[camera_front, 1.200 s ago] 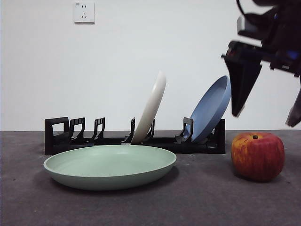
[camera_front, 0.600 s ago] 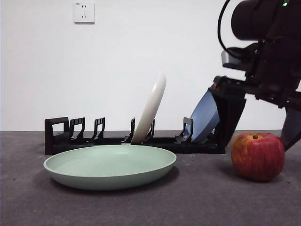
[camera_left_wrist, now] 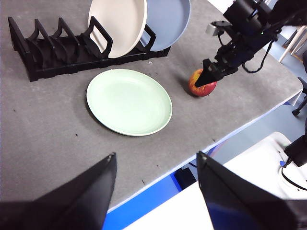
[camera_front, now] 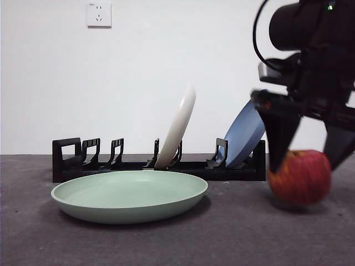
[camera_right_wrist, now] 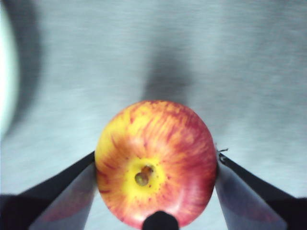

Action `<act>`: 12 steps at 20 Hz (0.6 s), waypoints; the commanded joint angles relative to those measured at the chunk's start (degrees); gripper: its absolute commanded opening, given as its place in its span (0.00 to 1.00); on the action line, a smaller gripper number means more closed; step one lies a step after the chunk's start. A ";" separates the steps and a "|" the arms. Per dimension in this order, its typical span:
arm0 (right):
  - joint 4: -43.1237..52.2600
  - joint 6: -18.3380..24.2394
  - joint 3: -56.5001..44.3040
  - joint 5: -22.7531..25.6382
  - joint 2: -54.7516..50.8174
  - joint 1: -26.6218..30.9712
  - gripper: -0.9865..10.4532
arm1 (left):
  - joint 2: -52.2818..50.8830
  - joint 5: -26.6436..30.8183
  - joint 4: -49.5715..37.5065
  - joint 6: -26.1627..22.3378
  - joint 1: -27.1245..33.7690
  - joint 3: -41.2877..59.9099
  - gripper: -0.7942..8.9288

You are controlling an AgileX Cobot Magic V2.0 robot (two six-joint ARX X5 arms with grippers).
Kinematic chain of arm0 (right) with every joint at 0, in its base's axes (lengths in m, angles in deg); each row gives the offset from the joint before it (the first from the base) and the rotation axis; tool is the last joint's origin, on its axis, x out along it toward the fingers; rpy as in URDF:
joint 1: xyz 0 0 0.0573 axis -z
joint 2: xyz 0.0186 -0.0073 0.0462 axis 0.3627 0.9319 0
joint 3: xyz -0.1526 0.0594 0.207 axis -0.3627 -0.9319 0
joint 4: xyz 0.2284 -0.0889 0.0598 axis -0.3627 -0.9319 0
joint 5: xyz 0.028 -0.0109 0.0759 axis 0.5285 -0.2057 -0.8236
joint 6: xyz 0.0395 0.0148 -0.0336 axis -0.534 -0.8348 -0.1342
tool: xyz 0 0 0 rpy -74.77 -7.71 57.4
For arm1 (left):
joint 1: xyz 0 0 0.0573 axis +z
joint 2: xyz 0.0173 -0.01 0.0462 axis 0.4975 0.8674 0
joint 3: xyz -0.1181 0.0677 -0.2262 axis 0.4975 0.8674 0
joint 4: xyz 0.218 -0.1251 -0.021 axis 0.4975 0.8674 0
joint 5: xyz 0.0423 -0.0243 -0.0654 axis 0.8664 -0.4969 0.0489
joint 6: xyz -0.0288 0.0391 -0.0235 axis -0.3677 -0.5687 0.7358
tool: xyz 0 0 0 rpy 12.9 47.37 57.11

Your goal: Take the green plate from the plate rack,put the plate on the table,take the apple from the table,put the apple in the plate

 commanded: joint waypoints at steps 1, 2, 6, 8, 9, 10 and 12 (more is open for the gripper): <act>-1.75 1.20 4.13 -5.60 0.31 -0.13 0.08 | -0.39 0.17 -0.39 0.55 -0.13 0.09 0.37; -2.40 1.40 5.92 -7.91 0.31 -0.22 0.08 | -0.39 0.17 -0.39 0.55 -0.13 0.09 0.37; 0.11 1.33 11.63 -10.27 0.31 -2.99 0.08 | -0.39 0.15 -0.39 0.55 -0.13 0.09 0.37; 2.45 1.46 13.62 -10.93 0.33 -5.68 0.08 | -0.39 0.15 -0.39 0.55 -0.13 0.09 0.37; 4.13 1.57 14.47 -11.04 0.33 -7.30 0.09 | -0.39 0.15 -0.39 0.55 -0.13 0.09 0.37; 6.23 1.55 15.08 -10.99 0.33 -9.09 0.08 | -0.39 0.15 -0.37 0.55 -0.11 0.09 0.37; 9.88 0.57 16.11 -9.49 0.85 -13.14 0.08 | -0.39 0.17 -0.39 0.55 -0.13 0.09 0.37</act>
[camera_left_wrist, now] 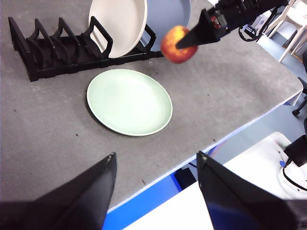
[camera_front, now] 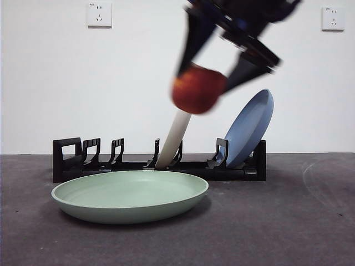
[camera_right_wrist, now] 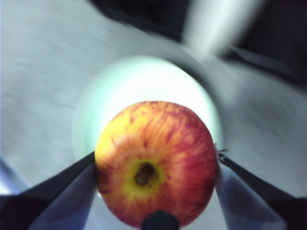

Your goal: Take the green plate from the plate rack,put the plate on the table,take the apple from the table,put the apple in the plate

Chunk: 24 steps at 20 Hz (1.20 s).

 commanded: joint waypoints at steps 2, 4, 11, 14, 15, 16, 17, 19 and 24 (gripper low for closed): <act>3.02 -0.87 2.38 5.51 2.75 -6.64 0.08 | -0.39 0.17 -0.39 0.55 -0.13 0.09 0.37; 3.32 -0.87 3.69 8.90 5.42 -9.60 0.08 | -0.39 0.17 -0.39 0.55 -0.13 0.09 0.37; 3.45 -0.87 7.45 16.39 16.65 -13.81 0.08 | -0.39 0.17 -0.37 0.55 -0.13 0.09 0.37; 3.45 -0.85 8.28 17.51 19.91 -13.79 0.08 | -0.39 0.17 -0.39 0.55 -0.13 0.09 0.37; 3.43 -0.85 8.31 17.51 20.85 -13.79 0.08 | -0.39 0.17 -0.39 0.55 -0.13 0.09 0.37; 3.28 -0.85 8.31 17.49 21.59 -13.79 0.08 | -0.39 0.17 -0.39 0.55 -0.13 0.09 0.37; 2.99 -0.85 8.31 17.51 22.40 -13.79 0.08 | -0.39 0.17 -0.39 0.55 -0.13 0.09 0.37; 2.32 -0.81 8.31 17.49 23.78 -13.79 0.08 | -0.39 0.20 -0.39 0.55 -0.13 0.09 0.37; 1.09 -0.42 8.31 17.40 24.61 -13.79 0.19 | -0.39 0.20 -0.39 0.55 -0.13 0.09 0.37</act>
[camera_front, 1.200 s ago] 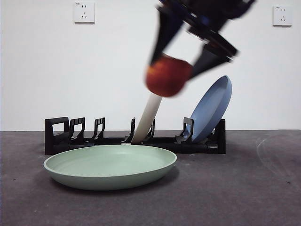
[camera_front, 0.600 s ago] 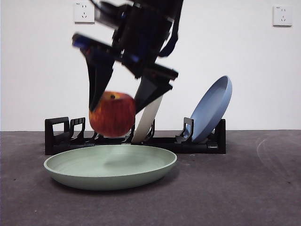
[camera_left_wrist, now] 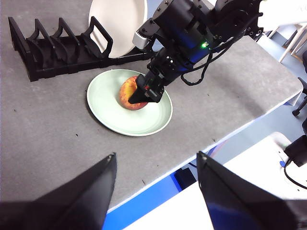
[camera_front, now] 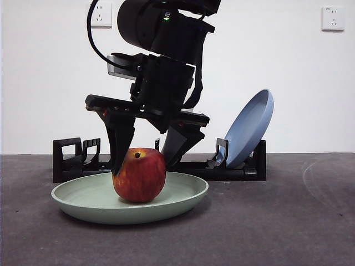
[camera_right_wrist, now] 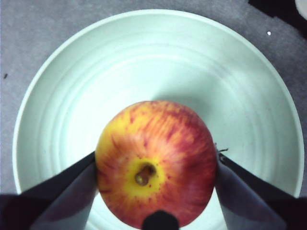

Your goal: Take the green plate from the plate rack,put the plate on the table,take the apple from the table,put the apple in the plate

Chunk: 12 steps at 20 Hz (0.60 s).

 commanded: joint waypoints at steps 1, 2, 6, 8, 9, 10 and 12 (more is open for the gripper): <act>-0.24 -0.02 0.07 -0.04 1.14 -0.11 0.27 | -0.39 0.17 -0.39 0.55 -0.13 0.11 0.37; -0.35 -0.07 0.07 -0.04 1.14 -0.07 0.31 | -0.39 0.17 -0.39 0.55 -0.11 0.11 0.37; -0.59 -0.07 0.07 -0.04 1.14 -0.02 0.42 | -0.39 0.17 -0.37 0.55 -0.11 0.11 0.37; -0.48 -0.20 0.07 -0.15 1.14 -0.02 0.47 | -0.39 0.17 -0.37 0.55 -0.13 0.11 0.37; -0.44 -0.24 0.07 -0.15 1.14 -0.02 0.49 | -0.39 0.17 -0.39 0.55 -0.13 0.11 0.37; -0.39 -0.22 0.07 -0.15 1.14 -0.02 0.51 | -0.39 0.15 -0.39 0.55 -0.13 0.11 0.37; -0.31 -0.24 0.07 -0.15 1.14 -0.02 0.51 | -0.39 0.15 -0.39 0.55 -0.13 0.11 0.37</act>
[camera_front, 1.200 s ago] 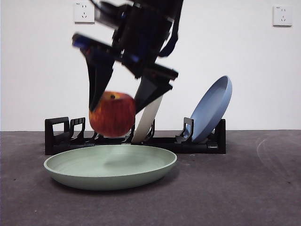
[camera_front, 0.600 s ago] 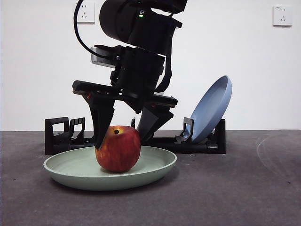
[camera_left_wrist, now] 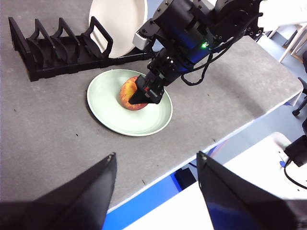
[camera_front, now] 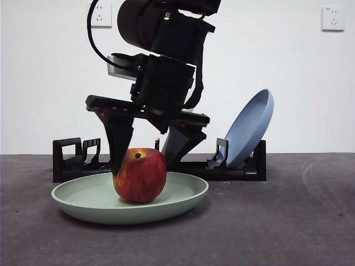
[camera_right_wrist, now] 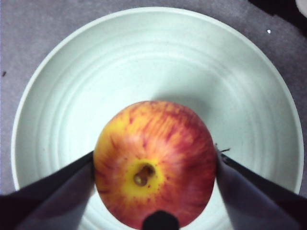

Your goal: Take the green plate from the plate rack,put the plate on the table,take the apple from the table,put the apple in the plate

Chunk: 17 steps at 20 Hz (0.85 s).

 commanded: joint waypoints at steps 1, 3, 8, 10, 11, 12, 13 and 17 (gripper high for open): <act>0.00 -0.24 0.07 -0.13 1.14 -0.02 0.51 | -0.39 0.15 -0.39 0.55 -0.13 0.11 0.37; -0.11 -0.24 0.20 -0.13 1.11 -0.02 0.51 | -0.39 0.15 -0.37 0.55 -0.13 0.11 0.37; -2.36 -0.24 2.62 -0.17 1.11 -0.02 0.50 | -0.39 0.15 -0.39 0.55 -0.13 0.11 0.37; -5.11 -0.22 5.20 -0.17 1.07 -0.02 0.50 | -0.39 0.15 -0.39 0.55 -0.13 0.11 0.37; -6.60 -0.20 6.54 -0.17 1.01 -0.02 0.50 | -0.39 0.17 -0.39 0.55 -0.13 0.11 0.37; -8.35 -0.07 8.04 -0.15 0.94 -0.02 0.50 | -0.39 0.17 -0.39 0.55 -0.13 0.11 0.37; -10.88 0.48 10.32 -0.15 0.92 -0.02 0.50 | -0.39 0.17 -0.44 0.55 -0.13 0.11 0.37; -19.06 3.98 17.86 -0.13 0.37 -0.02 0.50 | -0.24 0.72 -0.90 0.55 -0.13 0.11 0.37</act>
